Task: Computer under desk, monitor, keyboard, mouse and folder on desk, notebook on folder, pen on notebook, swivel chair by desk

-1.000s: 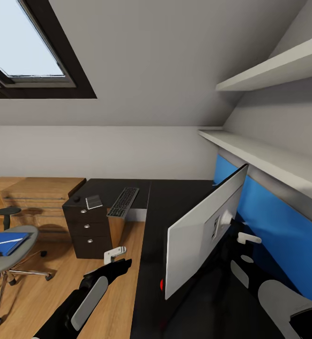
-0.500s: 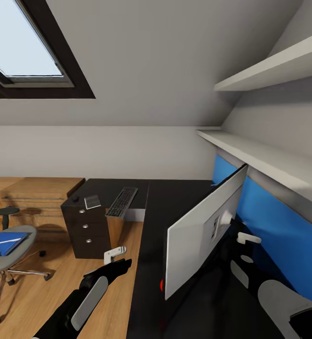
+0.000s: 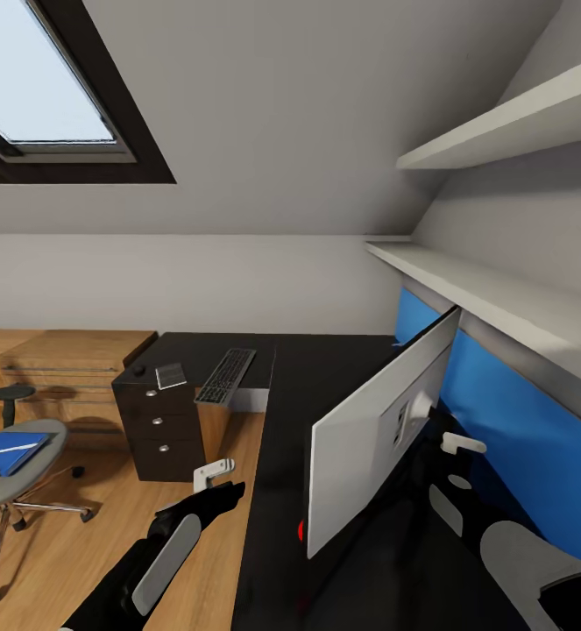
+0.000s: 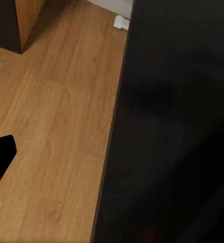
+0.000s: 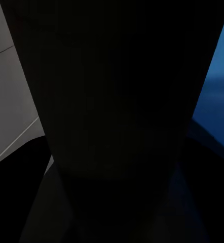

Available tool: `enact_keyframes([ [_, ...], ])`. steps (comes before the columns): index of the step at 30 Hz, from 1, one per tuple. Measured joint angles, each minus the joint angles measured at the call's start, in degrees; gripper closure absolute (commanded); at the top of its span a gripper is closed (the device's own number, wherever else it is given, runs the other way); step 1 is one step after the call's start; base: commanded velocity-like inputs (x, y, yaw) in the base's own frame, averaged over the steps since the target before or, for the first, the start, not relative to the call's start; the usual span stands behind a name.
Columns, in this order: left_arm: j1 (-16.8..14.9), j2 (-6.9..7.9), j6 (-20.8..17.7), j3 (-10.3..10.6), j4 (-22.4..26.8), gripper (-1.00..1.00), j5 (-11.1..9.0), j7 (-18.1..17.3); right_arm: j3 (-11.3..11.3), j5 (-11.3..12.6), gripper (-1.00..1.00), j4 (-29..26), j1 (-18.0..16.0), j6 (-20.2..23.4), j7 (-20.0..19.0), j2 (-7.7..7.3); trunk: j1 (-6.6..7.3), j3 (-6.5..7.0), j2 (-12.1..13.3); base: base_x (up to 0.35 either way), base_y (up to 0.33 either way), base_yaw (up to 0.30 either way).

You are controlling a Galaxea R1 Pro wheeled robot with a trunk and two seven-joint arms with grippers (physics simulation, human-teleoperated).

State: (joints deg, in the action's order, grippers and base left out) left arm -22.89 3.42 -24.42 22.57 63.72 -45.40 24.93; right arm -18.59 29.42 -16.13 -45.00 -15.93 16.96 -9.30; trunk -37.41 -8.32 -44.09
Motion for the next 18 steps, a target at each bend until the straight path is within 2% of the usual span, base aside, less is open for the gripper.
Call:
enact_keyframes([
  [10, 0.0, 0.01, 0.0, 0.0, 0.0, -1.00, 0.0, 0.0, -0.1, 0.0, 1.00, 0.0, 0.0, 0.0, 0.0, 0.02, 0.00, 0.00, 0.0, 0.000, -0.001, 0.000],
  [18, 0.0, -0.05, 0.0, 0.0, 0.0, -1.00, 0.0, 0.0, 0.0, 0.0, 1.00, 0.0, 0.0, -0.1, 0.0, 0.01, 0.00, 0.00, 0.0, 0.000, -0.154, 0.000],
])
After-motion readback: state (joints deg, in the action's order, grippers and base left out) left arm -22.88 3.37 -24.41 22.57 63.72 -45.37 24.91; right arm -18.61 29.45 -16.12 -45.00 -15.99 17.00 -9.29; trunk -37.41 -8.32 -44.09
